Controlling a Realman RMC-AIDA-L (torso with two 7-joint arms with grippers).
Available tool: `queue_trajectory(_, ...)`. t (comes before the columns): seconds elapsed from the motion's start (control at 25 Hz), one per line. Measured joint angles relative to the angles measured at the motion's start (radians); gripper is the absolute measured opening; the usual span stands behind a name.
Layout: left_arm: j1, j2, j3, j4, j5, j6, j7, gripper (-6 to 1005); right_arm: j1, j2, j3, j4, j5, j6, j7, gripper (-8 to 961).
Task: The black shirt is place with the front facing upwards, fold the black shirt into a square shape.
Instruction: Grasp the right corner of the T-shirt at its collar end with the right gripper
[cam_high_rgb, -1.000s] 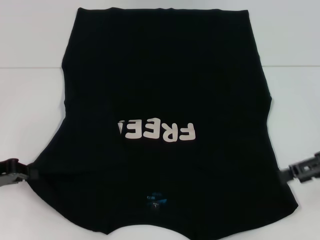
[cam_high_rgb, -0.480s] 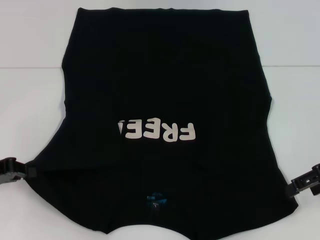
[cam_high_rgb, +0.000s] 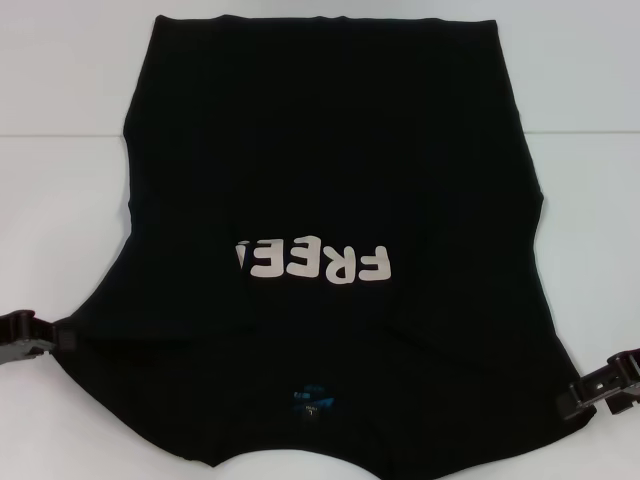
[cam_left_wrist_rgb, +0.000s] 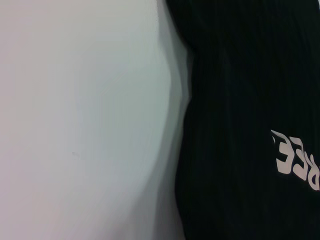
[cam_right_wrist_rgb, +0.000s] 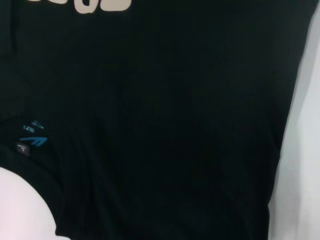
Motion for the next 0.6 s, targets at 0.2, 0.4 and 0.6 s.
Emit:
queue_trajectory(0.2,-0.001,-0.002,0.0,0.0,0.0,-0.005,0.0,24,-0.002,0.01,-0.001,0.029,0.003,0.04,-0.001,896)
queue_trajectory(0.4,-0.001,-0.002,0.0,0.0,0.0,-0.005,-0.003,24,-0.001,0.028,-0.002,0.031,0.0,0.057,-0.002,896)
queue_trajectory(0.6,-0.001,-0.002,0.0,0.0,0.0,-0.006,-0.004,24,-0.002,0.033,-0.02,0.037,-0.001,0.073,0.001,895)
